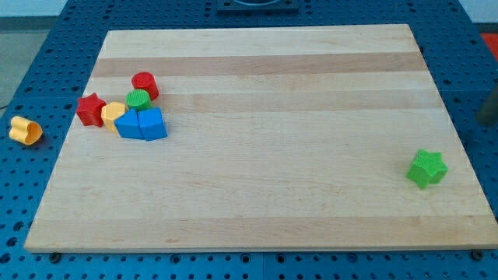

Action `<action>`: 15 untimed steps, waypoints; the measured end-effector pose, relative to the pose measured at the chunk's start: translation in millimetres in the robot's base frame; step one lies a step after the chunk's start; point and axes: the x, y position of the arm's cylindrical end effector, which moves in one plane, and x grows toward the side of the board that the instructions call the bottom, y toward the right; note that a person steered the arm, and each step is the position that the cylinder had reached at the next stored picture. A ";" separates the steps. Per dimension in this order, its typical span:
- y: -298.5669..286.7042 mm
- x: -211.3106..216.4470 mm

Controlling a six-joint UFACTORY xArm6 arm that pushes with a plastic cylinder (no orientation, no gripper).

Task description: Move green star closer to red circle

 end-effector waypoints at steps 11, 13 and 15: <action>-137.4 51.3; -297.0 63.5; -159.5 111.7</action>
